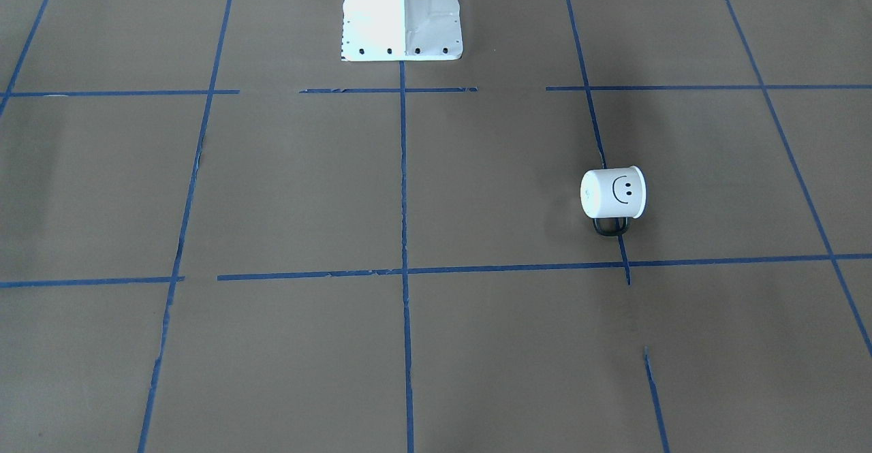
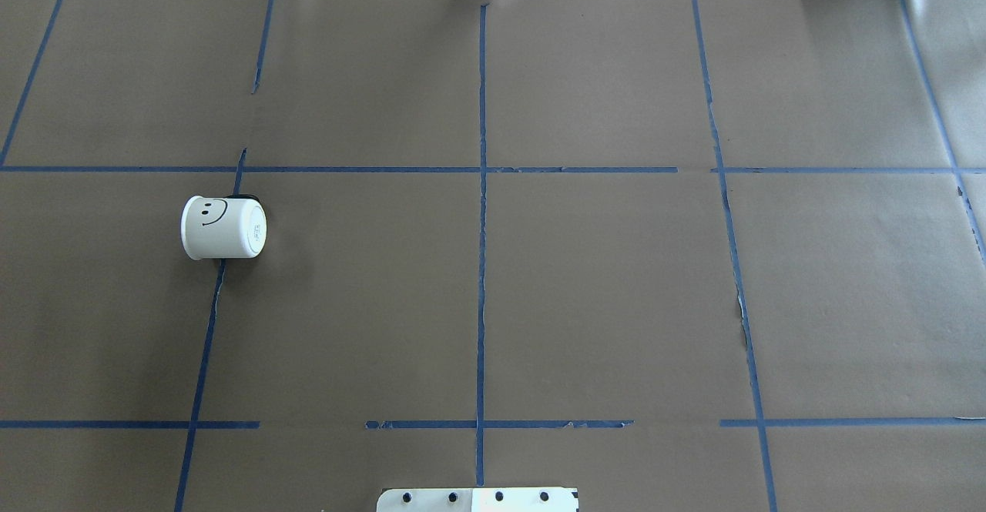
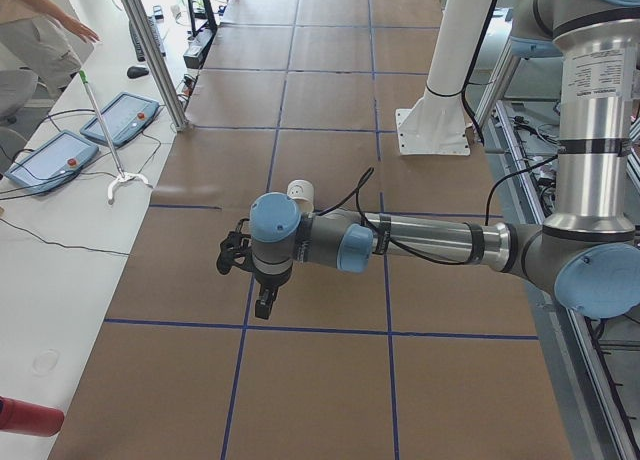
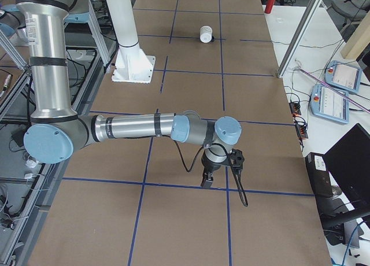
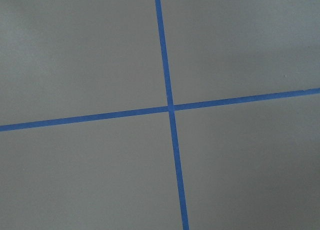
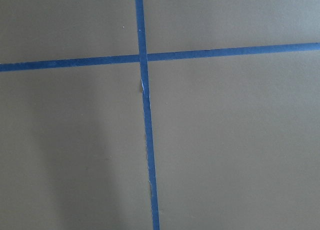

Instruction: Flip mug

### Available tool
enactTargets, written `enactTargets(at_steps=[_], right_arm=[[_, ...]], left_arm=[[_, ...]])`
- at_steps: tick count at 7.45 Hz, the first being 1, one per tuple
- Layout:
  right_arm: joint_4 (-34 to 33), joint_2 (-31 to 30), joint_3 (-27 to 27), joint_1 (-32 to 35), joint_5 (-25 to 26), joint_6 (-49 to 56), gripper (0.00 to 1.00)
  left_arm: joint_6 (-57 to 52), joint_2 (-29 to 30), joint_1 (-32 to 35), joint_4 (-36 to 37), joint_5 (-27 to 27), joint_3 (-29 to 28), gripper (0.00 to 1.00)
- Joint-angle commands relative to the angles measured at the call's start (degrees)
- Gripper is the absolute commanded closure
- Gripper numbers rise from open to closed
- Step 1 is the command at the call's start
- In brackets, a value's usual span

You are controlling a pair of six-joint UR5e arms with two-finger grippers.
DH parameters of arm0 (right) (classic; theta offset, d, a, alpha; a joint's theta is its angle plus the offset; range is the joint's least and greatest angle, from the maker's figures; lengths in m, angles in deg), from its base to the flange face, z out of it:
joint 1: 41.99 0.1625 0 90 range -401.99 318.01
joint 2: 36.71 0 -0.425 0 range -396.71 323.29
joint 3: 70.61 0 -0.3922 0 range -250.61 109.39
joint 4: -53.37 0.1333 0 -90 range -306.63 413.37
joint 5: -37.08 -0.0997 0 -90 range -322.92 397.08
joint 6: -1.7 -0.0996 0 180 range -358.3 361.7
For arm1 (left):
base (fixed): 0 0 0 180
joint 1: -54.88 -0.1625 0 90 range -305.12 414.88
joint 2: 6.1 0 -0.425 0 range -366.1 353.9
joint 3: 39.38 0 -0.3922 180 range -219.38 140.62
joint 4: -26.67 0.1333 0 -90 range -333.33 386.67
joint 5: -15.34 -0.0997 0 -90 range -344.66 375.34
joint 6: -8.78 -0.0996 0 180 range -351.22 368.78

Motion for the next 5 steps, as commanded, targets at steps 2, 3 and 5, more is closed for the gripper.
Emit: enactTargets(at_steps=[2,3,5], right_arm=[[0.0,0.0,0.0,0.0,0.0,0.0,0.00],[0.0,0.0,0.0,0.0,0.0,0.0,0.00],[0.0,0.0,0.0,0.0,0.0,0.0,0.00]], left_arm=[[13.5,0.6,-10.2,-9.2,-0.2,-0.4,0.00],[25.6,0.4,-15.7,-16.6,-0.4,-0.5,0.00],[48.8,-3.2,-24.2,-38.9,-1.7,-0.9,0.00]])
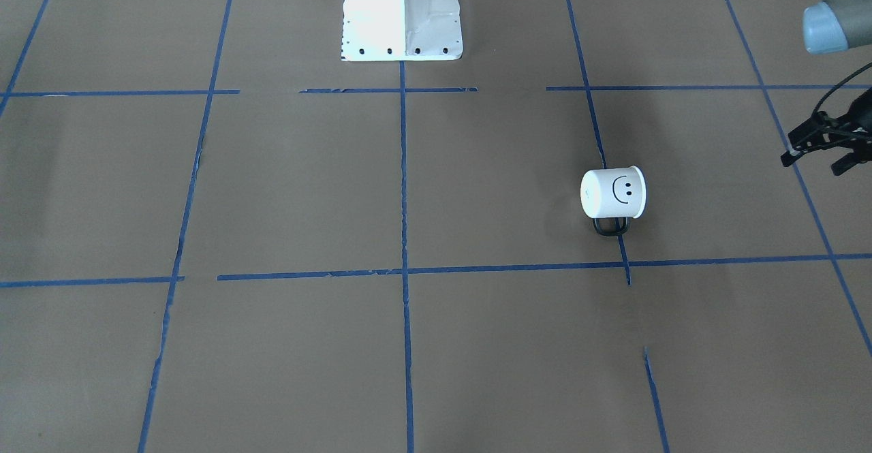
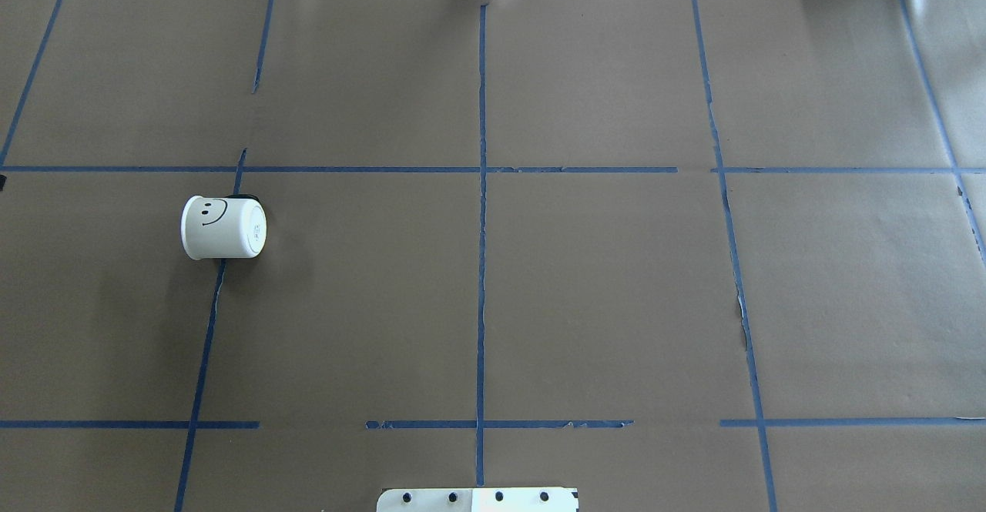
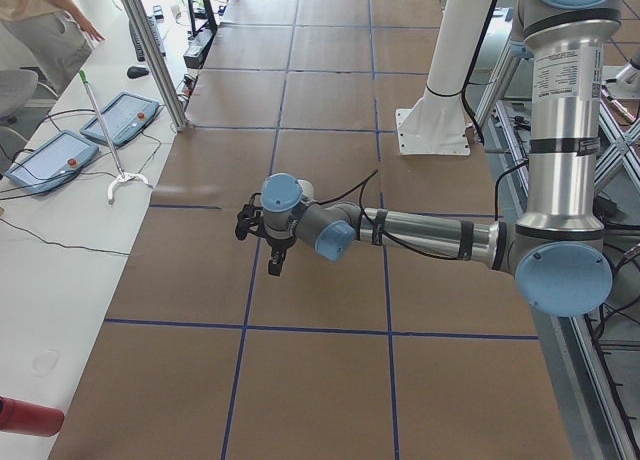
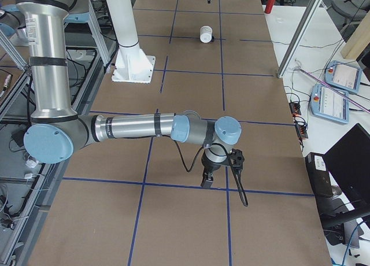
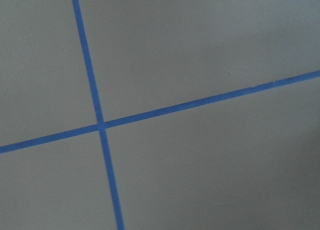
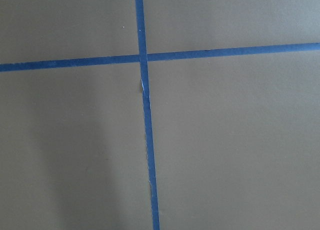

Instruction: Flip mug

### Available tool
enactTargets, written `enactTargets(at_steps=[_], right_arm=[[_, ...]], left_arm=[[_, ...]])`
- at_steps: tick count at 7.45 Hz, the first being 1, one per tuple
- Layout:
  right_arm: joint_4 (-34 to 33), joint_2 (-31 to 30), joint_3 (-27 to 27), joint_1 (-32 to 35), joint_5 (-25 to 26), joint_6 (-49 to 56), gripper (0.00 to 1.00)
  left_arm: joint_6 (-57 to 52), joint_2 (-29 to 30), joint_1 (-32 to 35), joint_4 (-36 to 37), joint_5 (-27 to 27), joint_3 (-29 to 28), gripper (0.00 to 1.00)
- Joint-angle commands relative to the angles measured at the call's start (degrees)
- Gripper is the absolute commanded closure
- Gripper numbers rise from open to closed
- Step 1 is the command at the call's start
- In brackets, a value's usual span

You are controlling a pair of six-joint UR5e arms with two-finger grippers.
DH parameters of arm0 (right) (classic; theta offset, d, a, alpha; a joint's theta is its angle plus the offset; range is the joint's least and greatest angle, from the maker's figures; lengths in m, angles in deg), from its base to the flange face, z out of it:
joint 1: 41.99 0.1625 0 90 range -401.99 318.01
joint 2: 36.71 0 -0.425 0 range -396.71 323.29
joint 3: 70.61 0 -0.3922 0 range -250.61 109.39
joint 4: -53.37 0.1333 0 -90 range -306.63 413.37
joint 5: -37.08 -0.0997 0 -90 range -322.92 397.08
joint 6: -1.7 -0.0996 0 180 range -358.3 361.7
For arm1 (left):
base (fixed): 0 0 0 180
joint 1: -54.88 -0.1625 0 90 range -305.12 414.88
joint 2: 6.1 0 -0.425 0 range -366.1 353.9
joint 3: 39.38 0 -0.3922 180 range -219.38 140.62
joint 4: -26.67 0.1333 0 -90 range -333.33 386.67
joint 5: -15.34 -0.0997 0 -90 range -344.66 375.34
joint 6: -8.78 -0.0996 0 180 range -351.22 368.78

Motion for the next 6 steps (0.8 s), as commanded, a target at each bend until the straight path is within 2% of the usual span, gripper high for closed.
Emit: enactTargets(at_steps=[1,3,4,5,6], right_arm=[[0.0,0.0,0.0,0.0,0.0,0.0,0.00],[0.0,0.0,0.0,0.0,0.0,0.0,0.00],[0.0,0.0,0.0,0.0,0.0,0.0,0.00],[0.0,0.0,0.0,0.0,0.0,0.0,0.00],[0.0,0.0,0.0,0.0,0.0,0.0,0.00]], left_arm=[[27.2,-3.9,-10.5,-26.2,-4.1,-0.2,0.00],[42.6,-3.9,-17.1,-47.5,-9.9,-3.8,0.00],[46.8,-2.7,-19.2,-57.3,-15.1,-7.8,0.00],[48.5,0.2,-21.6,-61.7,-19.3,-11.0,0.00],[49.8,3.0,-21.9,-64.5,-21.2,-14.2,0.00]])
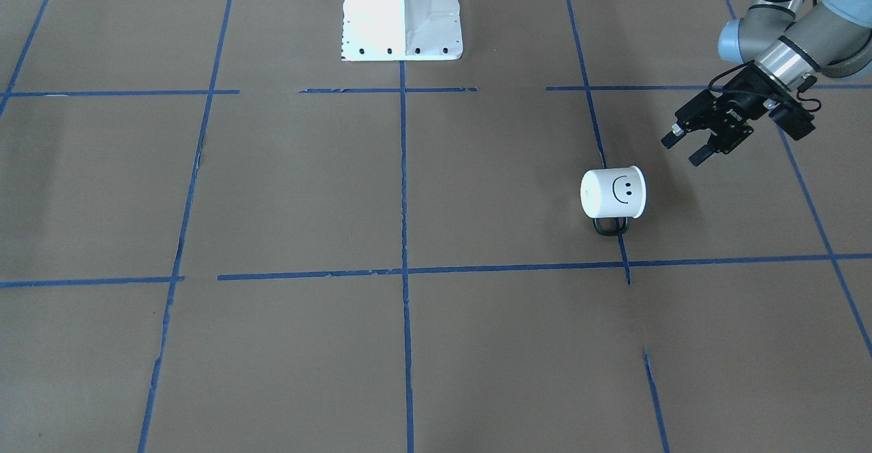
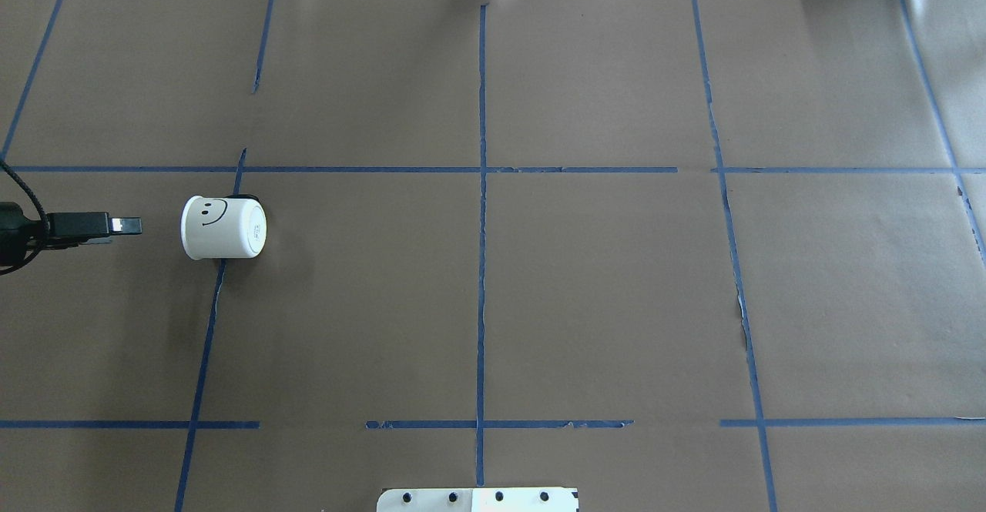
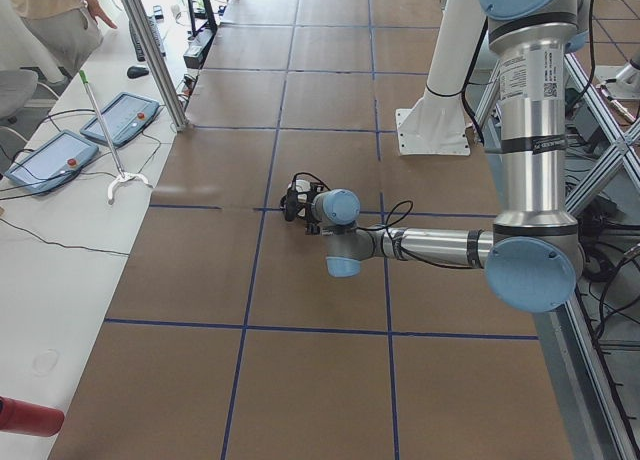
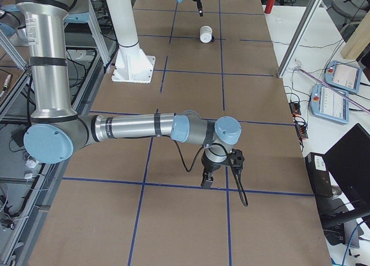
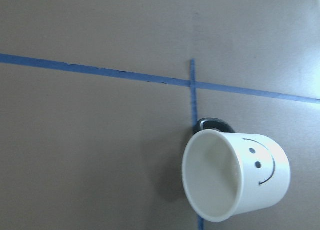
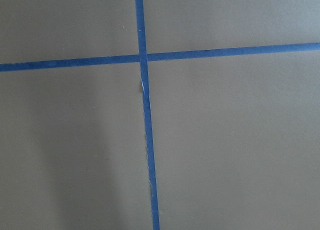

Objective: Flip mug
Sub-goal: 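Reach the left gripper to the open mouth of the white mug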

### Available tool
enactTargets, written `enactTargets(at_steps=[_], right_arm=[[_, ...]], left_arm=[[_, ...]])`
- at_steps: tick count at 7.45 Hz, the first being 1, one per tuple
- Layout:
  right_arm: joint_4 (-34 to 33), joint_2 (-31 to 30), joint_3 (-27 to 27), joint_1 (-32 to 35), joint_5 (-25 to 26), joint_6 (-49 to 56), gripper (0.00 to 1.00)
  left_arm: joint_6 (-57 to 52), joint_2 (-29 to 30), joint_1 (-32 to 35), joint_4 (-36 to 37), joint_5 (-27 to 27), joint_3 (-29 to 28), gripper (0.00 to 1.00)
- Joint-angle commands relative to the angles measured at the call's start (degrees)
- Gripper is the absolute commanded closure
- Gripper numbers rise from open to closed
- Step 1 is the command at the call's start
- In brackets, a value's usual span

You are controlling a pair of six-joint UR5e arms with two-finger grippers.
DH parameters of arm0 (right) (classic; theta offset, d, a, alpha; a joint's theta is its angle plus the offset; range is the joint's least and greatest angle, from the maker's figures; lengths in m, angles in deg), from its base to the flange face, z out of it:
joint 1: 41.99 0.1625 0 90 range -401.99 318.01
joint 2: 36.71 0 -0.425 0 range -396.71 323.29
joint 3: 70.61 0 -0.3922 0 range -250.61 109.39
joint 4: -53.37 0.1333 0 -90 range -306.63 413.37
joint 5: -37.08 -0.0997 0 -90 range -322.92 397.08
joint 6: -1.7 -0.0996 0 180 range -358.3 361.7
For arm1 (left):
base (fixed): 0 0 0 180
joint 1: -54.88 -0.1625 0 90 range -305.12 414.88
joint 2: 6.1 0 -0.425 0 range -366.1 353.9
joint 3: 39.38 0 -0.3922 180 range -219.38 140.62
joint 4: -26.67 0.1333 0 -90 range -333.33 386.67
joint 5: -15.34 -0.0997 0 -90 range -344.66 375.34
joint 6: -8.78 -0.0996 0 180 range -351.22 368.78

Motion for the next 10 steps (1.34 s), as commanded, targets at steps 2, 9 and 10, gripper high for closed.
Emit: enactTargets(at_steps=[2,9,10], right_arm=[[0.0,0.0,0.0,0.0,0.0,0.0,0.00],[0.0,-0.1,0.0,0.0,0.0,0.0,0.00],[0.0,-0.1,0.0,0.0,0.0,0.0,0.00]], left_arm=[[4.5,7.3,-1.9,-11.9,-5.9,-10.1,0.00],[11.3,12.3,-8.7,-19.3,-9.8,-15.4,0.47],[13.3,12.1,-8.6,-19.4,-9.6,-15.8,0.87]])
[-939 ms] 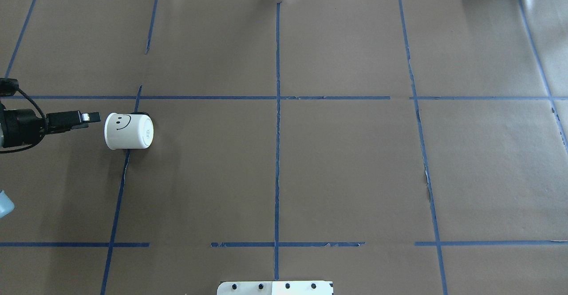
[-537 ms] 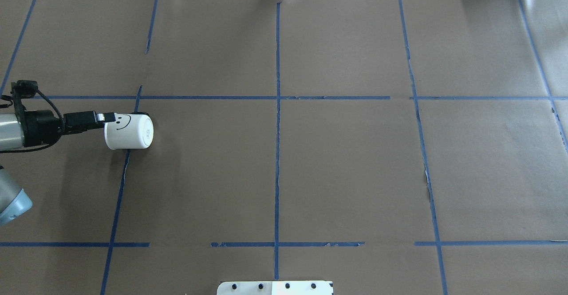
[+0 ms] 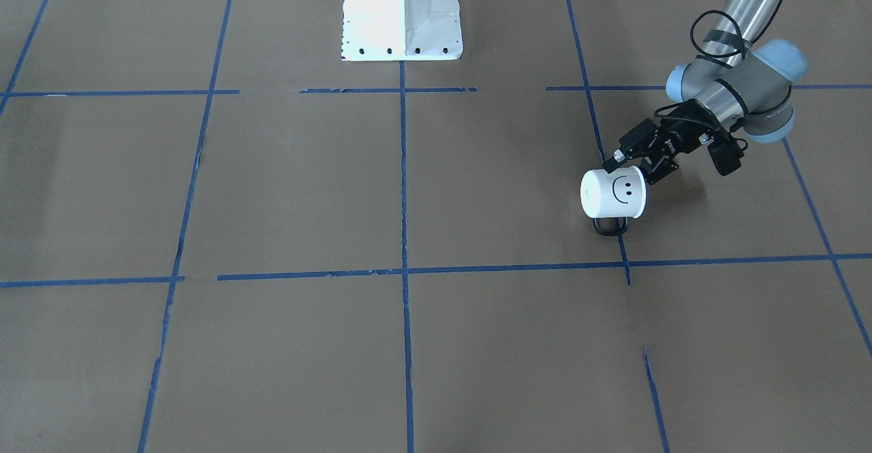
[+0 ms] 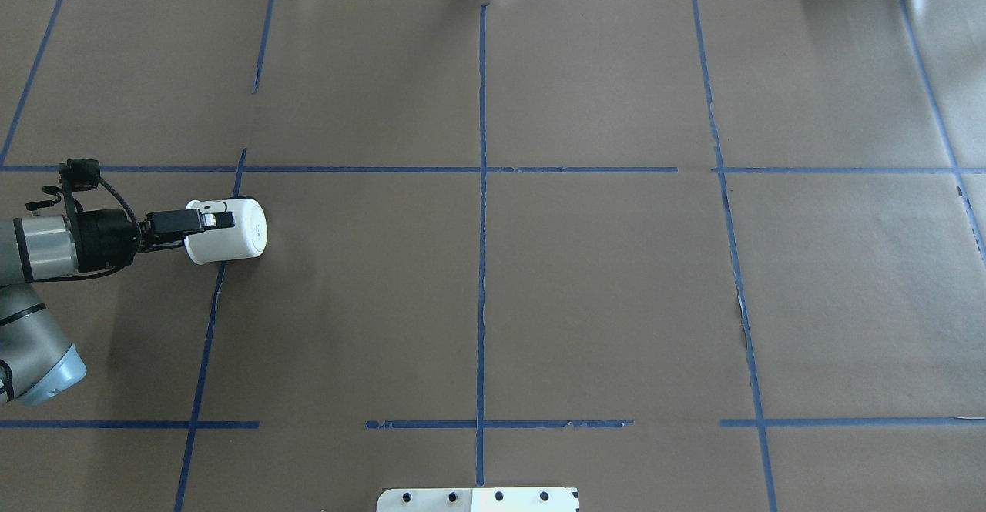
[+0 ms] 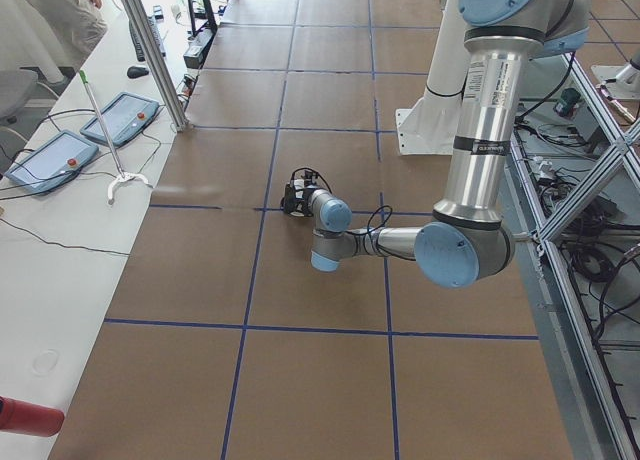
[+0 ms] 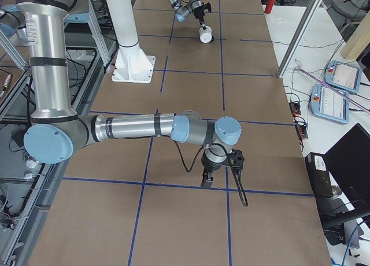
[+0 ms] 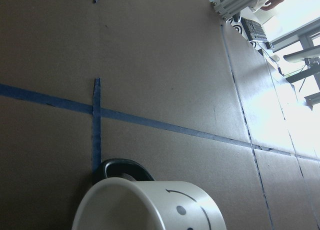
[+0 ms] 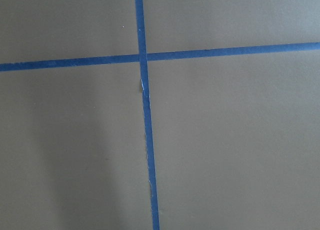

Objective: Flip mug
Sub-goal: 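Reach the left gripper to the open mouth of the white mug, then grasp the mug rim with the left gripper and lift it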

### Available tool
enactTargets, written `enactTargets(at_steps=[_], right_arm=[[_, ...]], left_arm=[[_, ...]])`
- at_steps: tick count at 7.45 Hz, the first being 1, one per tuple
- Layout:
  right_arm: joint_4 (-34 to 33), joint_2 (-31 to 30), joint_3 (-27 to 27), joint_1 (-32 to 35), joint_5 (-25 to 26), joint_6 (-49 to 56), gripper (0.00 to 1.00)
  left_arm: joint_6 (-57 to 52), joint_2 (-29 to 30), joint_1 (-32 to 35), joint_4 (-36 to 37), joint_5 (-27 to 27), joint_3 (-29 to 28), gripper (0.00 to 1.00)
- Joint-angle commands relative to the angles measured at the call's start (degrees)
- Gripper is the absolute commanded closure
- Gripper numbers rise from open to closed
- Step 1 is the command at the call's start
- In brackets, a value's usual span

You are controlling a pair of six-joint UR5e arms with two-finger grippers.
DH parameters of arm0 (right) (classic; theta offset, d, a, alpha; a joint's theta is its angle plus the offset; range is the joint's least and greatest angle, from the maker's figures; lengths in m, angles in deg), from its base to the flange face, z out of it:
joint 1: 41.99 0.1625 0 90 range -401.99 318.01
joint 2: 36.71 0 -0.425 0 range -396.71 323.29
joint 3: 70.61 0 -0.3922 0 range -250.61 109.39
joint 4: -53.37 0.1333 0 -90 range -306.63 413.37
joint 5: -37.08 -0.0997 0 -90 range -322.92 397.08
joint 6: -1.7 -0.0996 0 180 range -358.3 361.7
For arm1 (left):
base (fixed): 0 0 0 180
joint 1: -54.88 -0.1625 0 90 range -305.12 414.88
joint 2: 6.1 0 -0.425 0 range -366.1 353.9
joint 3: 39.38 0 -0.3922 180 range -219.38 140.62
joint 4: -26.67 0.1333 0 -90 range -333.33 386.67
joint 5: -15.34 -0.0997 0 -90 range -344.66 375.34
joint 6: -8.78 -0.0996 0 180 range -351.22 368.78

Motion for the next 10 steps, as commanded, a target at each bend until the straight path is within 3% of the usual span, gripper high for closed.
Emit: enactTargets(at_steps=[1,4,7,8,10], right_arm=[[0.0,0.0,0.0,0.0,0.0,0.0,0.00],[0.0,0.0,0.0,0.0,0.0,0.0,0.00],[0.0,0.0,0.0,0.0,0.0,0.0,0.00],[0.0,0.0,0.0,0.0,0.0,0.0,0.00],[0.0,0.0,0.0,0.0,0.0,0.0,0.00]], left_arm=[[2.5,0.8,-0.1,-0.2,0.4,-1.2,1.00],[12.6,4.9,1.3,-0.2,0.4,-0.6,1.00],[15.2,10.2,1.9,1.0,0.2,-0.5,1.00],[15.1,11.6,2.0,5.7,0.2,0.8,1.00],[14.9,16.0,1.8,26.1,1.3,7.9,1.00]])
